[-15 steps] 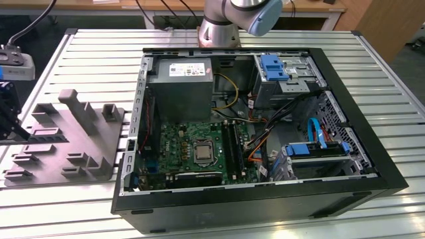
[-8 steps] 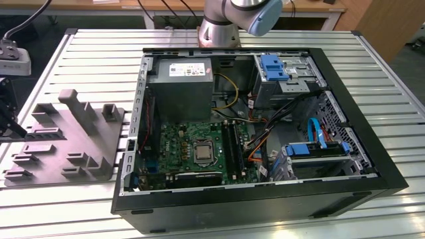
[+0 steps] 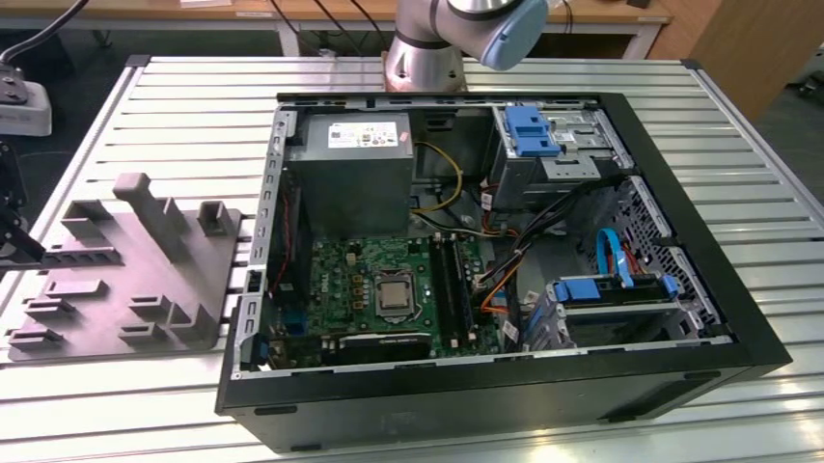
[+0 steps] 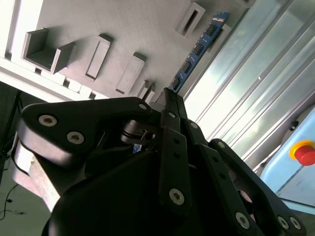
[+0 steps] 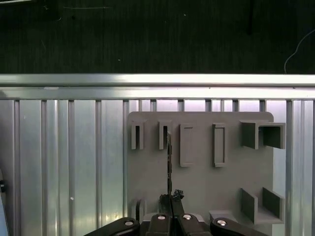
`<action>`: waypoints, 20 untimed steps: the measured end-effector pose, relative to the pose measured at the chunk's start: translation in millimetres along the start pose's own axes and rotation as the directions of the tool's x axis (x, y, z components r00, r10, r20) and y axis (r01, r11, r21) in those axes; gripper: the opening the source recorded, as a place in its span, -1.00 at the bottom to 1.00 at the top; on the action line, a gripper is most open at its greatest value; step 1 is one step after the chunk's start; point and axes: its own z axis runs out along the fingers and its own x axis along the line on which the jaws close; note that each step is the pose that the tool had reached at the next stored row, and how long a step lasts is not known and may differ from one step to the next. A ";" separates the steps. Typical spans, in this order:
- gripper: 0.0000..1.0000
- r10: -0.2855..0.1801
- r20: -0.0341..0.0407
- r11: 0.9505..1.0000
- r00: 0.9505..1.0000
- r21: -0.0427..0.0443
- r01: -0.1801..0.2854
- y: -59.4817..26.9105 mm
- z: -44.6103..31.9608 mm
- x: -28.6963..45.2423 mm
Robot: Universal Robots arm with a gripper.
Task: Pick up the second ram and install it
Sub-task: 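Pick up the second ram and move it above second insertion slot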
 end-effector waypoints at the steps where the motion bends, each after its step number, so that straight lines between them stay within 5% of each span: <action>1: -0.77 0.000 0.000 1.000 1.000 0.000 0.000 0.0 -1.3 0.0; 20: -0.77 0.000 0.000 1.000 1.000 0.000 0.000 -0.9 -22.9 -0.3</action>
